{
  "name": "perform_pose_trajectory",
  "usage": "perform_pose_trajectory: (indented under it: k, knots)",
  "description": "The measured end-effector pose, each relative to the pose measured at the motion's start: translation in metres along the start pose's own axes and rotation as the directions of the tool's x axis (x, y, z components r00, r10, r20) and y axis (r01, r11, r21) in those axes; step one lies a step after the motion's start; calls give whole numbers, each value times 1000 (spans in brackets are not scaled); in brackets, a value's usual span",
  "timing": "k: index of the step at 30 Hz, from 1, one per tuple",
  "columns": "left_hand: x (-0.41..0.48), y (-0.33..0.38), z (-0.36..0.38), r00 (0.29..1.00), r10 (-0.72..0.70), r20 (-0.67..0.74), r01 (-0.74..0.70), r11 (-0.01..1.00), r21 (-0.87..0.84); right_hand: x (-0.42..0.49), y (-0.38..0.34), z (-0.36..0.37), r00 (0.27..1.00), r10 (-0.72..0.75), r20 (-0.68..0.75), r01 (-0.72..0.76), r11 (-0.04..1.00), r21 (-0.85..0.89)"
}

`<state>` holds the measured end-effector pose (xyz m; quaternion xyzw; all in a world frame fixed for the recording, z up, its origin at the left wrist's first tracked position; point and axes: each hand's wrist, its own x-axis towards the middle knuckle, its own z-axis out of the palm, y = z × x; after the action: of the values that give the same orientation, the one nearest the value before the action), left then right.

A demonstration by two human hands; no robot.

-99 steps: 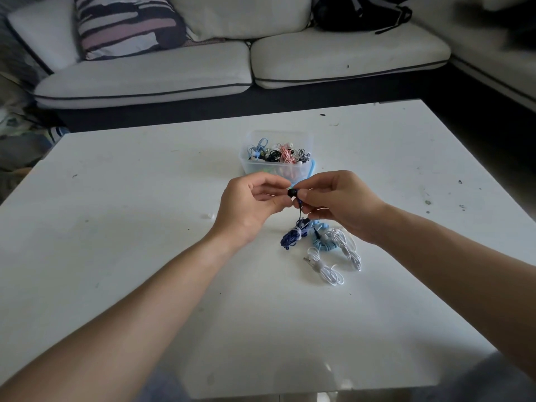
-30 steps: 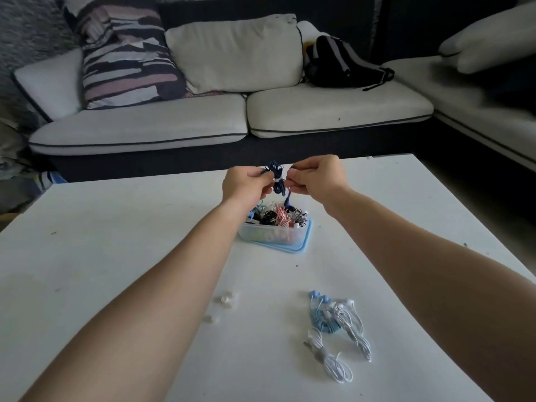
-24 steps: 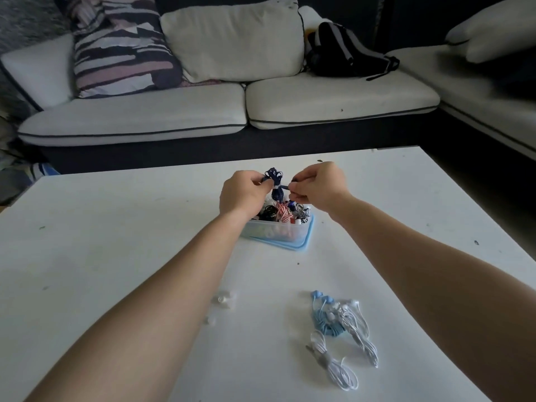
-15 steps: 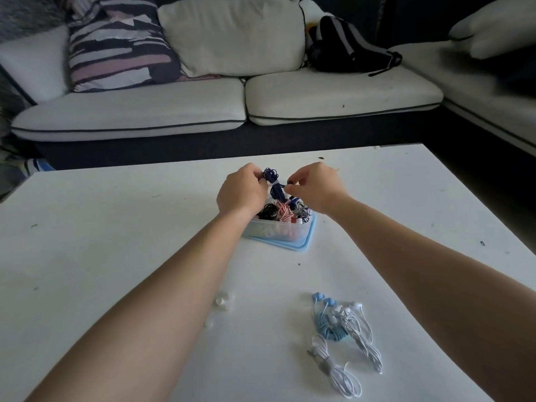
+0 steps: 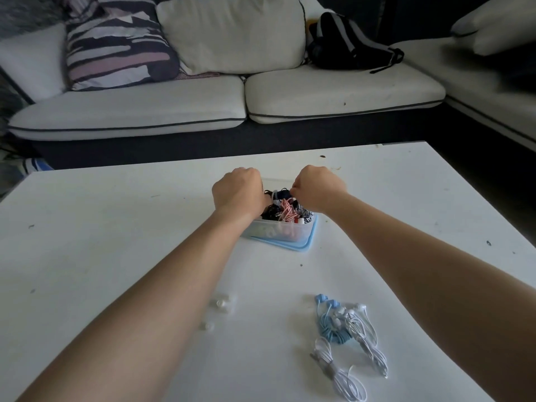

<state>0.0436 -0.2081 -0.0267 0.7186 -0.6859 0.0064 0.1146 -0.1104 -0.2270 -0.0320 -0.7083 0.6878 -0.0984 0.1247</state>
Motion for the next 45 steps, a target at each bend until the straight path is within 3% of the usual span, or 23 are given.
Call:
perform_pose_trajectory:
  k: [2,5,11,16,25,31,34,37,41,45]
  knots:
    - [-1,-3,6,990,117,-74,-126,984,-127,-3,-1,3,999,-24,-24,22,996,-82]
    - [-1,-4,15,962,272,-18,-260,899,-352,-9,0,4,997,-81,-16,76,976,-204]
    - [0,1,22,954,292,69,-255,910,-327,-9,9,7,993,-92,-76,70,967,-244]
    - [3,4,26,967,221,127,-154,905,-397,-6,14,9,987,-116,-109,87,966,-243]
    - [-16,2,6,981,190,34,-146,846,-513,-30,19,-14,965,-86,-249,94,995,21]
    - [-86,15,-18,966,237,98,-148,828,-540,-100,33,-29,993,-95,-77,109,971,212]
    - [-132,25,-13,923,286,259,-128,860,-495,-139,48,-23,981,-153,117,120,960,252]
    - [-168,38,1,876,195,440,-2,916,-402,-174,60,-16,942,-170,289,95,962,254]
    - [-189,49,20,888,46,458,167,896,-412,-195,63,-6,896,-180,406,138,982,132]
    - [-192,52,19,905,-26,424,267,810,-522,-198,62,0,931,-70,357,110,990,-92]
